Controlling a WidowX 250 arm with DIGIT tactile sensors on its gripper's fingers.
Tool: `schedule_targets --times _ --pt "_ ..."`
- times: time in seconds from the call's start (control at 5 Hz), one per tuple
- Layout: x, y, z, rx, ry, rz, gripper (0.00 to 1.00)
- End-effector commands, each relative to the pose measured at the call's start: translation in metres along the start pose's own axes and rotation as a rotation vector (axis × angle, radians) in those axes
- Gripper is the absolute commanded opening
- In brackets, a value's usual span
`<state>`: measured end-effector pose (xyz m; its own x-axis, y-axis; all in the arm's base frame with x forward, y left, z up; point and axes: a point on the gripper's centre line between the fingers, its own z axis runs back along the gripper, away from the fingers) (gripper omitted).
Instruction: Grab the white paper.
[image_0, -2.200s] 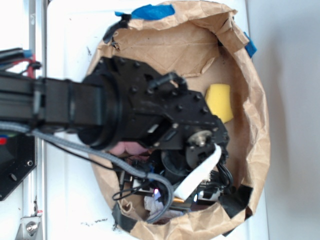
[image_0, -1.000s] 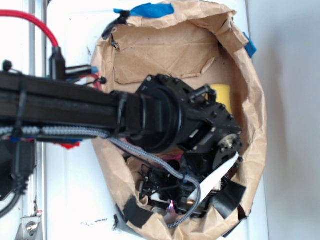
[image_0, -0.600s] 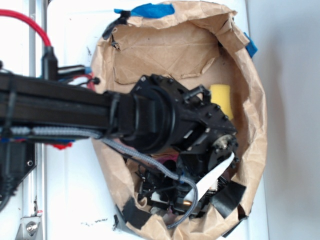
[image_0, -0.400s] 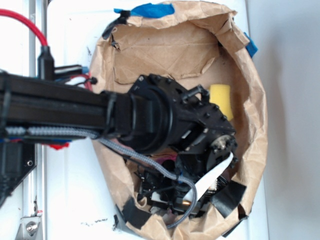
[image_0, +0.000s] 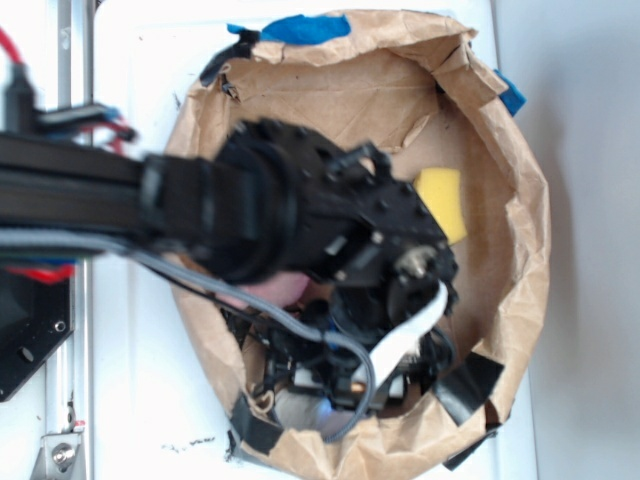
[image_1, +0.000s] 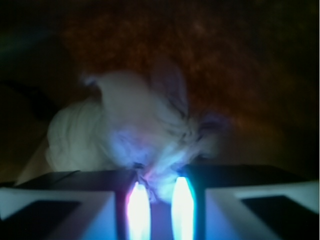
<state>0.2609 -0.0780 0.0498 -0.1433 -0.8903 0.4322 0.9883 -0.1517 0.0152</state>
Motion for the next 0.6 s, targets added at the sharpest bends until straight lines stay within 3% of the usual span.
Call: schedule_targets --times 0.0,0.2,0.4 --pt "-0.045 -0.022 0.052 0.096 0.05 0.5 0.0" --pt "-0.041 -0.033 0.061 0.19 0.101 0.734 0.0" --pt "-0.036 -0.029 0.06 0.21 0.089 0.751 0.0"
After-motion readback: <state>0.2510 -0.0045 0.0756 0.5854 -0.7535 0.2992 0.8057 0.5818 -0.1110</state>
